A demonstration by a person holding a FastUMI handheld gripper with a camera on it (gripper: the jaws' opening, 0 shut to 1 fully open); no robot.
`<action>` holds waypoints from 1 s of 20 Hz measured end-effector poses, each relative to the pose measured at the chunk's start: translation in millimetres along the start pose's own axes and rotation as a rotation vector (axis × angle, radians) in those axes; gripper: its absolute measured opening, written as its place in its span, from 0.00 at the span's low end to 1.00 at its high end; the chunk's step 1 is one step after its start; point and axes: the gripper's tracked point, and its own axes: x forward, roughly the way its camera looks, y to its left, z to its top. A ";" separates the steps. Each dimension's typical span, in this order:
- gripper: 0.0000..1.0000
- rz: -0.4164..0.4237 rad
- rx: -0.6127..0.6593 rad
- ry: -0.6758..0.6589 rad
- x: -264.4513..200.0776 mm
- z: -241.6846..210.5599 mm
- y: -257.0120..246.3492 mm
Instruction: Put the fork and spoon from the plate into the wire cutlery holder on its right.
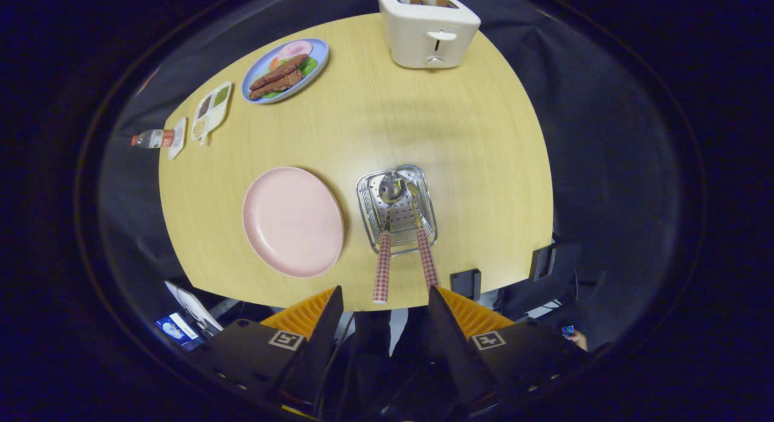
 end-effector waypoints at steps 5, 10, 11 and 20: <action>0.99 -0.004 -0.053 -0.304 -44.0 29.1 1.1; 0.98 -0.020 -0.121 -0.748 -110.8 43.0 -1.1; 0.98 -0.025 -0.131 -0.840 -127.7 40.6 -3.7; 0.98 0.038 -0.134 -1.600 -281.8 -27.0 0.7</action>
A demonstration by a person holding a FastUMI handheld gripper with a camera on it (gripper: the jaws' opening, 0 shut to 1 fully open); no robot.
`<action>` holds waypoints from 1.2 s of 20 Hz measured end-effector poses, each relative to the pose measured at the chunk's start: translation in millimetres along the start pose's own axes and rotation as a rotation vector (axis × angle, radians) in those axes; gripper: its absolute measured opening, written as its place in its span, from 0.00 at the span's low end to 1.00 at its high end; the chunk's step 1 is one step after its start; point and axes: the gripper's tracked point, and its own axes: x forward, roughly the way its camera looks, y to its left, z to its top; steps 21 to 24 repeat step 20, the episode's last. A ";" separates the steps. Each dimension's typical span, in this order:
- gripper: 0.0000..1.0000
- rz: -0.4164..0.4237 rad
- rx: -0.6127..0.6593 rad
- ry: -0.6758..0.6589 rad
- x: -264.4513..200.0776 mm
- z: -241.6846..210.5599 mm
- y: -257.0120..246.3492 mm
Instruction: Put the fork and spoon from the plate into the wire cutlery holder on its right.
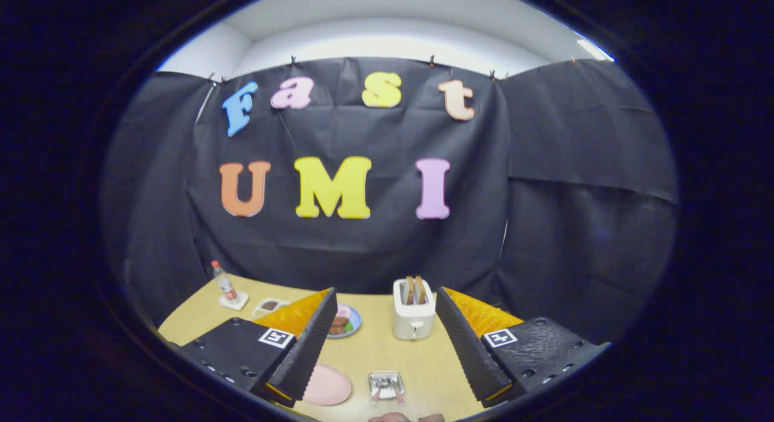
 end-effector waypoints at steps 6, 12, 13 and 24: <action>0.96 -0.018 -0.056 -0.226 -34.6 4.8 13.4; 0.95 0.032 -0.048 -0.242 -50.6 7.0 28.5; 0.95 0.039 -0.028 -0.230 -50.6 4.3 31.3; 0.95 0.074 0.041 -0.220 -46.3 3.1 39.5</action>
